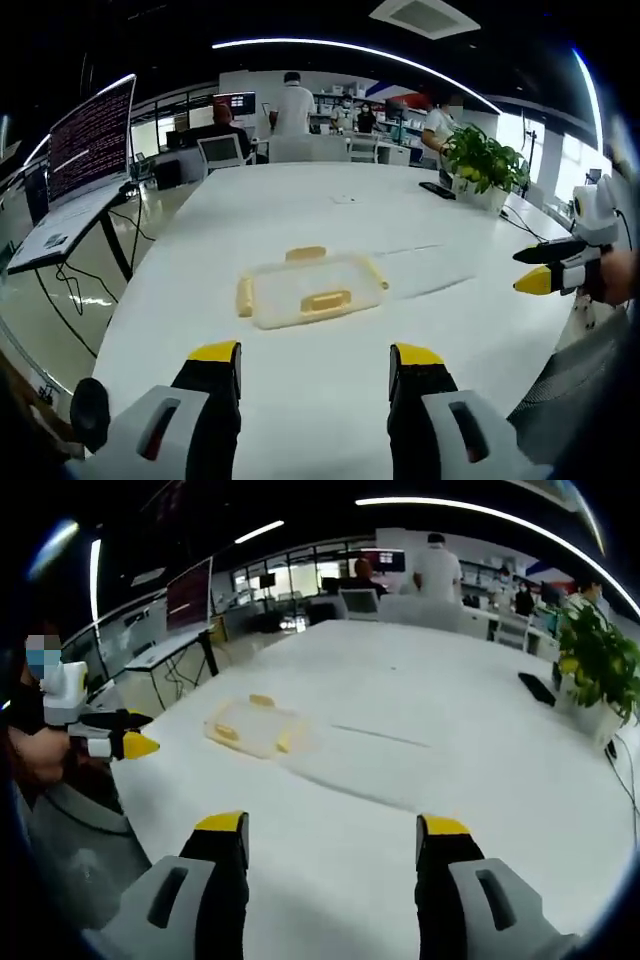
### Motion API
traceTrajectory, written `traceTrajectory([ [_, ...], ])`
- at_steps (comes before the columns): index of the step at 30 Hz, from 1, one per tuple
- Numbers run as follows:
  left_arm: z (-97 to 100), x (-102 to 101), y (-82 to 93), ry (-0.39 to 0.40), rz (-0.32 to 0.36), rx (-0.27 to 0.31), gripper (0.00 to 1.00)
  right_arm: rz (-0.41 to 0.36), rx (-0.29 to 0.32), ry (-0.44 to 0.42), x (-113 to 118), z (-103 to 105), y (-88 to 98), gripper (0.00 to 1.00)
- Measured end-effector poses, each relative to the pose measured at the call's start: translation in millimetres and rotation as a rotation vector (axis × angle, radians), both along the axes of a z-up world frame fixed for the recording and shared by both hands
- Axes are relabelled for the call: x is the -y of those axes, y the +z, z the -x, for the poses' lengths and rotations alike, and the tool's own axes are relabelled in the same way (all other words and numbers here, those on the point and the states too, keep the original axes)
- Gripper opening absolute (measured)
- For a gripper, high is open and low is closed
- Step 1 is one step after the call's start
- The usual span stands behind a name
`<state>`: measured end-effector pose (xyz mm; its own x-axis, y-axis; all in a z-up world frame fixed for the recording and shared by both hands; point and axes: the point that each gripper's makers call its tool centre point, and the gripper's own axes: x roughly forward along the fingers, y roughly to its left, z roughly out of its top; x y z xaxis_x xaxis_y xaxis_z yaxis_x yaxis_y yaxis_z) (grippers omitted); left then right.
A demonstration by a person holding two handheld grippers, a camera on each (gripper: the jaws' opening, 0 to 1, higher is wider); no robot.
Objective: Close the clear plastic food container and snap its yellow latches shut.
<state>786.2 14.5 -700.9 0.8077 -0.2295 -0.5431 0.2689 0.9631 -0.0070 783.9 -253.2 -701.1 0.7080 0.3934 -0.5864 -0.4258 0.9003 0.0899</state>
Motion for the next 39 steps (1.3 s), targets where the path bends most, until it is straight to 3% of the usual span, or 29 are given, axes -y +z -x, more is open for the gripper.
traceTrajectory([
  [8,-12.3,-2.2,-1.7,-0.044,-0.031,-0.001,0.55,0.011,0.002,0.096,-18.9,-17.8,0.3,0.64],
  [14,-21.8,1.2,-6.7,-0.112,-0.064,-0.005,0.54,0.041,0.016,0.215,-33.1,-30.0,1.8,0.64],
  [22,-32.1,2.0,-11.1,-0.199,-0.109,-0.018,0.54,0.059,0.016,0.312,-48.2,-45.9,5.2,0.62],
  [29,-42.3,-2.3,-11.5,-0.277,-0.136,-0.032,0.54,0.082,0.022,0.417,-67.1,-58.2,9.1,0.62],
  [33,-50.2,-9.3,-15.7,-0.339,-0.199,-0.032,0.53,0.129,0.051,0.503,-78.6,-64.6,8.9,0.6],
  [39,-61.1,-15.4,-20.6,-0.375,-0.216,-0.054,0.53,0.143,0.056,0.549,-88.3,-75.3,7.2,0.6],
])
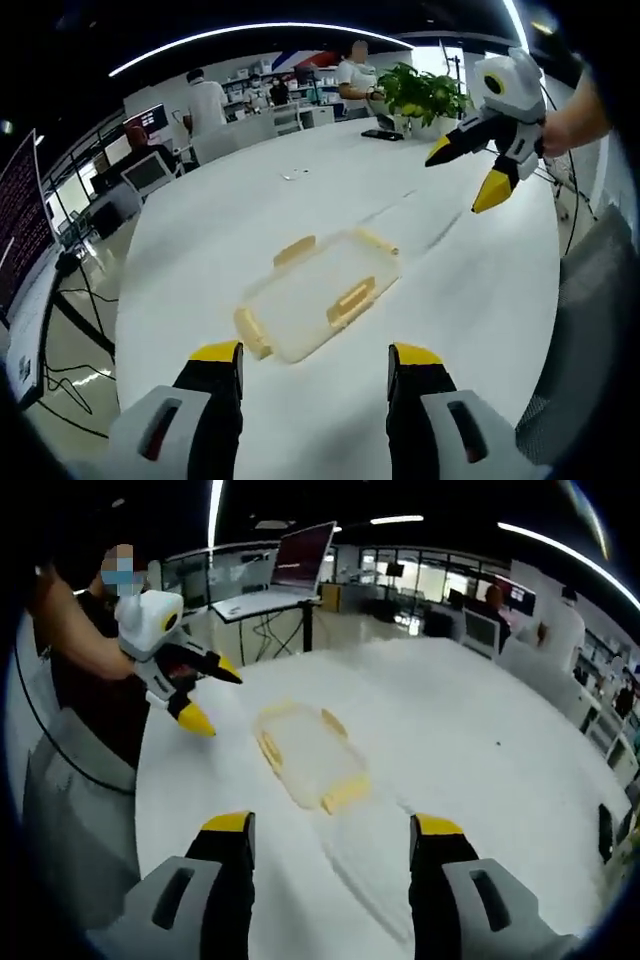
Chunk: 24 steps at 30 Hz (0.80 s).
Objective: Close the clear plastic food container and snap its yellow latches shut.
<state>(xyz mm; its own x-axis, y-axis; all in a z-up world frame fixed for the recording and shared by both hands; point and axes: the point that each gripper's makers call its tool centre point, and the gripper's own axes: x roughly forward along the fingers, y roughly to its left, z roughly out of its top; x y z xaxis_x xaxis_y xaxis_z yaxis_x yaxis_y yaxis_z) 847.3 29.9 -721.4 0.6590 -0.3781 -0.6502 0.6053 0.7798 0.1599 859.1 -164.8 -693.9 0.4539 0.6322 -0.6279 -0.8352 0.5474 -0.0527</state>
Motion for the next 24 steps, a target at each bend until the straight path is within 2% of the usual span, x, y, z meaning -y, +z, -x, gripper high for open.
traceTrajectory([
  [8,-14.4,-2.8,-1.9,-0.104,-0.034,-0.024,0.54,0.022,-0.002,0.075,-10.1,-11.3,-3.1,0.59],
  [11,-18.1,-0.1,0.2,-0.209,-0.103,0.0,0.54,0.037,-0.002,0.106,-14.0,-15.1,-5.4,0.59],
  [14,-19.5,4.0,2.5,-0.286,-0.141,0.008,0.54,0.051,0.003,0.141,-19.0,-17.5,-6.4,0.58],
  [16,-21.9,3.1,3.5,-0.334,-0.194,0.02,0.54,0.057,0.004,0.165,-23.7,-19.1,-6.9,0.58],
  [19,-21.9,6.0,2.2,-0.39,-0.204,0.0,0.54,0.081,0.012,0.212,-30.0,-21.6,-9.2,0.58],
  [24,-29.2,-1.9,-2.7,-0.468,-0.249,-0.042,0.54,0.113,0.013,0.285,-38.1,-27.3,-10.6,0.58],
])
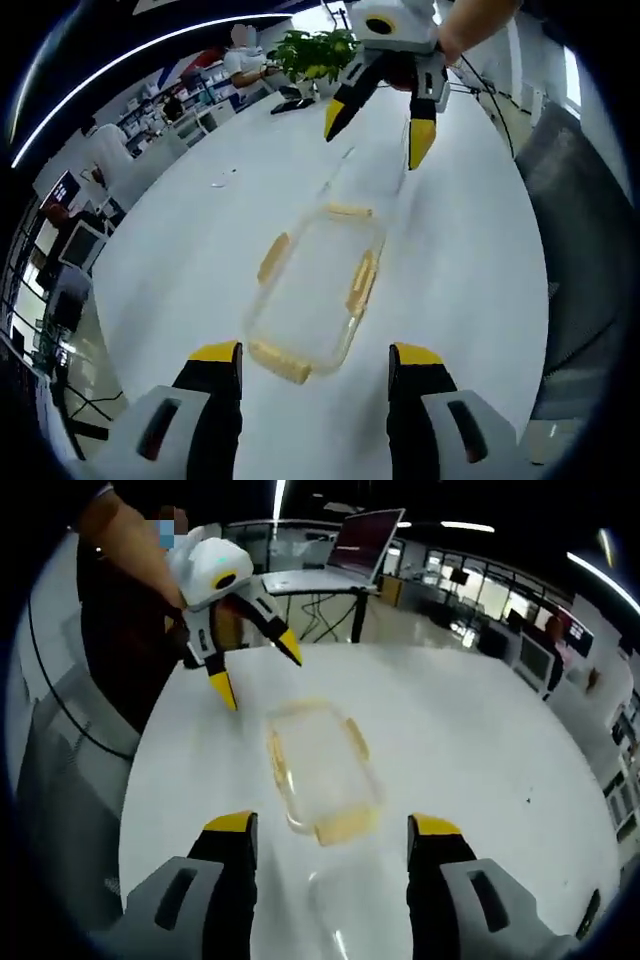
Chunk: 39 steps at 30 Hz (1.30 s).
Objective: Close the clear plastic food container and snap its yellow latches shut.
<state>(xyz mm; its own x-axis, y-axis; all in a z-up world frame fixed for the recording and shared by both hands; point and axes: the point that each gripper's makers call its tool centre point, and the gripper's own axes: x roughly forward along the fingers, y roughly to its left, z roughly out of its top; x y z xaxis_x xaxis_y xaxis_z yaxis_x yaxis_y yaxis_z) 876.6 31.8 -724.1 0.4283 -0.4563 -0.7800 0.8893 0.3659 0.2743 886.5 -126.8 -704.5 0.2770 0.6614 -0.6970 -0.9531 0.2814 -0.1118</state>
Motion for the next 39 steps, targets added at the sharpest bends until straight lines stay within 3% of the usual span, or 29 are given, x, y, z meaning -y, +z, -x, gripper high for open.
traceTrajectory([
  [3,-5.4,-7.3,-1.5,-0.02,-0.037,-0.01,0.54,0.026,0.001,0.031,-1.6,-3.6,-2.2,0.57],
  [13,-6.9,-23.0,-17.6,-0.148,-0.143,-0.175,0.54,0.118,-0.042,0.148,-9.2,-7.2,-18.7,0.56],
  [23,-28.8,-22.6,-21.6,-0.252,-0.179,-0.223,0.55,0.2,-0.093,0.22,-15.7,-12.8,-35.8,0.54],
  [39,-29.9,-24.2,-41.4,-0.322,-0.19,-0.278,0.55,0.307,-0.155,0.242,-16.7,-17.3,-60.1,0.53],
])
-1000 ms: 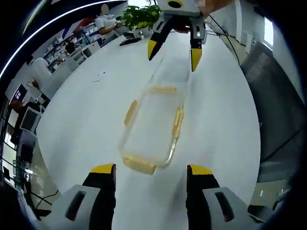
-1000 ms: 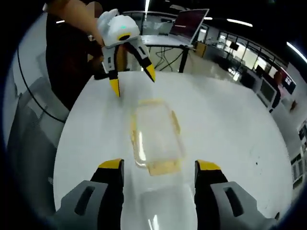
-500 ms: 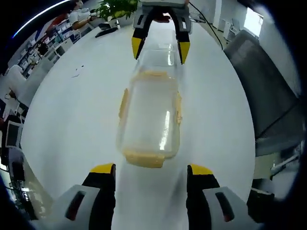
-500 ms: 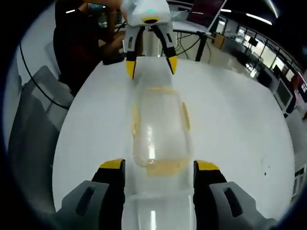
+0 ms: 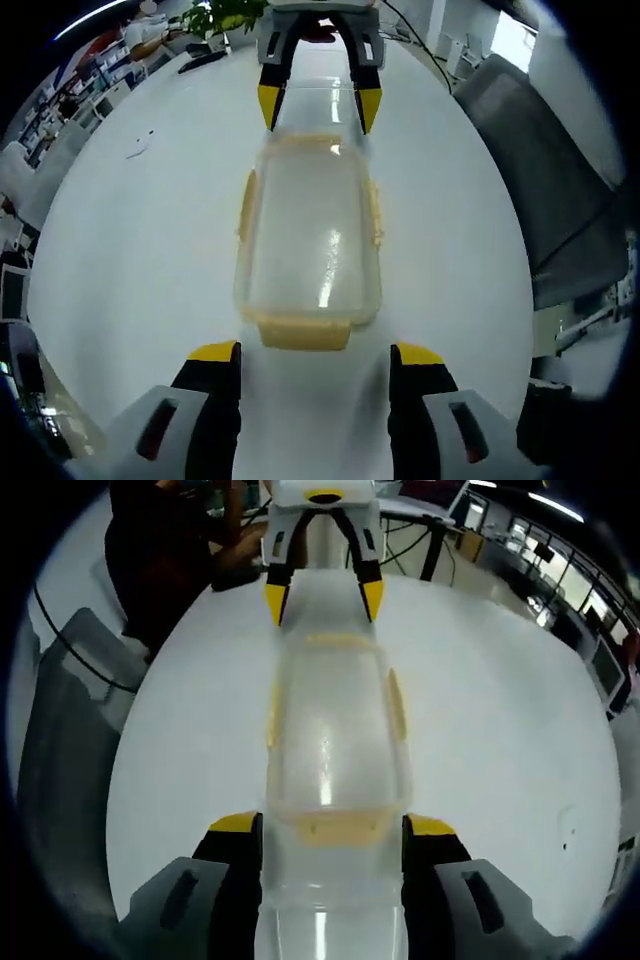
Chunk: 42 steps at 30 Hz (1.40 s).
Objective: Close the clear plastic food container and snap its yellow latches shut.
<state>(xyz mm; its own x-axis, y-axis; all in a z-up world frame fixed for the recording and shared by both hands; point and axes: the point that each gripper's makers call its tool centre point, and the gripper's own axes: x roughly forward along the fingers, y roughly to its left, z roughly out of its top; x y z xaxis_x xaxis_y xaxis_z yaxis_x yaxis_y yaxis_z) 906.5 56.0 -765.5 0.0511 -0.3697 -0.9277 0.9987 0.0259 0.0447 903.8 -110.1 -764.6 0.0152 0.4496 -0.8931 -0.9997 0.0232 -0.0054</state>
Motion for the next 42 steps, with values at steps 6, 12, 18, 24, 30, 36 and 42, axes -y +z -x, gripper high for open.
traceTrajectory([
  [6,-2.9,3.2,-3.4,-0.004,0.007,-0.006,0.55,0.034,-0.018,0.007,3.6,1.1,-10.4,0.53],
  [12,-5.8,4.6,-8.2,0.0,0.018,-0.015,0.55,0.048,-0.021,0.013,4.0,0.4,-15.8,0.52],
  [18,-7.2,5.2,-11.5,-0.006,0.025,-0.011,0.54,0.057,-0.014,0.018,5.1,-2.4,-19.6,0.5],
  [24,-9.6,8.7,-15.6,-0.006,0.033,-0.012,0.53,0.064,-0.001,0.008,5.3,-6.5,-22.8,0.47],
  [30,-12.1,12.9,-19.7,0.001,0.048,-0.005,0.51,0.066,0.0,0.009,6.1,-7.3,-22.7,0.46],
  [36,-12.1,15.5,-20.0,-0.009,0.057,-0.011,0.5,0.069,0.002,0.011,5.4,-7.4,-22.4,0.44],
  [42,-12.1,15.0,-19.5,0.005,0.07,-0.019,0.45,0.07,0.001,0.011,5.8,-7.4,-21.3,0.38],
])
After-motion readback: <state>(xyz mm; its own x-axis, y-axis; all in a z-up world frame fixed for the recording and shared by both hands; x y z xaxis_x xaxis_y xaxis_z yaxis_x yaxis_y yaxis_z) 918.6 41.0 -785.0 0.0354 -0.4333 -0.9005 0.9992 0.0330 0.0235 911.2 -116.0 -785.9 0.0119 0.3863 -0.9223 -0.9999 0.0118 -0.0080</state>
